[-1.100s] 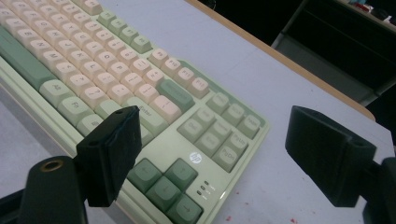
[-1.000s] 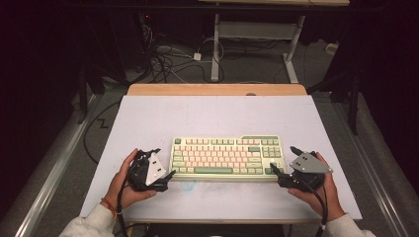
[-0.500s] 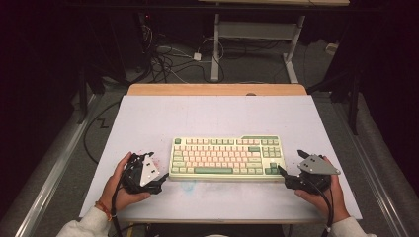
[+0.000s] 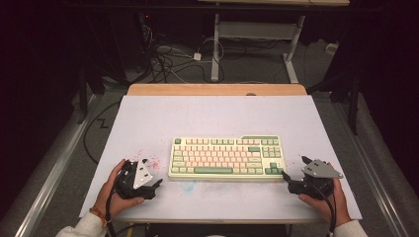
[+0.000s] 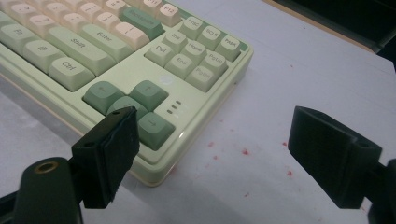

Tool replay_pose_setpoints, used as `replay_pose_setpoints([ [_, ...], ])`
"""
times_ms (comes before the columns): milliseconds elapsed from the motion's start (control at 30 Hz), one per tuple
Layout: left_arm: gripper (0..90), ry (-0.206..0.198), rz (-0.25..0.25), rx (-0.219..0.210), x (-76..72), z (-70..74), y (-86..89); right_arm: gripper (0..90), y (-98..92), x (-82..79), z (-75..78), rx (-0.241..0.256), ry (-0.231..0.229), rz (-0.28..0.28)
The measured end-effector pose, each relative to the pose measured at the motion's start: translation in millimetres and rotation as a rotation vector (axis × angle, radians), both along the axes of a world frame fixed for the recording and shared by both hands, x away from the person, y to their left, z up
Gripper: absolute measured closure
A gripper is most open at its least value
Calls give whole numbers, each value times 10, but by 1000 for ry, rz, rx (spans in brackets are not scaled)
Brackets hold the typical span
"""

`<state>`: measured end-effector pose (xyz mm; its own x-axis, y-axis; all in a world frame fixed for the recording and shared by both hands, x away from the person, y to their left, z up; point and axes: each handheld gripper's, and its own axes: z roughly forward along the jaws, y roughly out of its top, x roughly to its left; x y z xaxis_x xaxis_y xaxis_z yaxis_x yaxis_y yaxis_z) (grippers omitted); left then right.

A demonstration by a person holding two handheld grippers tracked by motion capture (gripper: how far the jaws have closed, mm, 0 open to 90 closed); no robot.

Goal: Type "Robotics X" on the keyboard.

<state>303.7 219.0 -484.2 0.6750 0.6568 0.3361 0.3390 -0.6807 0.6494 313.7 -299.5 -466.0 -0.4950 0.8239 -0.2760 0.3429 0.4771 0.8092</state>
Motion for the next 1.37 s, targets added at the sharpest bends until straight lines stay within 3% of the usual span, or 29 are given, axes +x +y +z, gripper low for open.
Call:
replay_pose_setpoints([
  [500, 159, -1, -14, -15, -35, -12, 18, 165, 65, -38, 47, -6, -31, 8],
  [767, 159, 0, -19, -5, -19, -18, -16, 165, 56, -32, 33, -8, -27, 8],
  [1367, 159, -4, -9, -27, 35, 15, -32, 164, 70, -17, 9, -12, -17, 11],
])
